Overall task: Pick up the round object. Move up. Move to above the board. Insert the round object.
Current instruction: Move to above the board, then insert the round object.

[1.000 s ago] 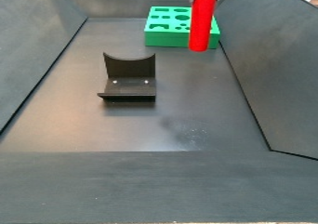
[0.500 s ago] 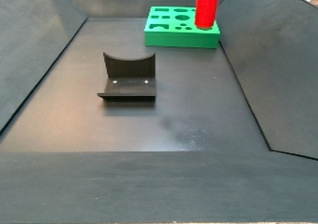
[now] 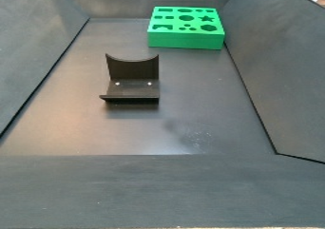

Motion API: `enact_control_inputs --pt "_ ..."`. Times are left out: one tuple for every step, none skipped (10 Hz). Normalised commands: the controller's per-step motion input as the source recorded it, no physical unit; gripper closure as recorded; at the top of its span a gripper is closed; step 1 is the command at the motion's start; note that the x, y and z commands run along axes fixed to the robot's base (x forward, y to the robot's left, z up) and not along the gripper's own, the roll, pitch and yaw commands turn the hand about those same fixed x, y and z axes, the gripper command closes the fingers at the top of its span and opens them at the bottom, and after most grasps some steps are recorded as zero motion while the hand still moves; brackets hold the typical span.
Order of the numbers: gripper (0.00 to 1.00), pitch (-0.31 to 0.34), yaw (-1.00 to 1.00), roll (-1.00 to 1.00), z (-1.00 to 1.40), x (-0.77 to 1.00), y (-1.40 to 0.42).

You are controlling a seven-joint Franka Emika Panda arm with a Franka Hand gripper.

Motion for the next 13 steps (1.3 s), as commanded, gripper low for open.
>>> enact_control_inputs --pt "1.00 0.250 -0.06 -0.05 0.41 0.73 -0.76" --pt "1.00 0.192 -0.02 -0.01 0.29 0.47 -0.51" --pt "1.00 0.111 -0.01 0.00 0.17 0.28 -0.29" --pt "1.00 0.055 0.00 0.01 0.10 0.16 -0.17" --pt "1.00 0.016 0.00 0.00 0.00 0.03 0.00" --pt "1.00 -0.071 0.00 -0.02 -0.10 -0.14 0.00" --pt "1.00 -0.261 0.00 -0.04 -0.47 -0.69 0.00" --pt "1.00 -0.291 0.00 -0.06 -0.58 -0.95 0.00" --pt "1.00 -0.316 0.00 -0.03 -0.59 -1.00 0.05" --pt "1.00 -0.307 0.00 -0.06 -0.57 -0.99 0.03" --pt "1.00 -0.343 0.00 -0.09 -0.46 -0.91 0.00" --pt "1.00 -0.353 0.00 -0.04 -0.48 -0.95 0.00" --pt "1.00 -0.357 0.00 0.00 -0.51 -0.98 0.00"
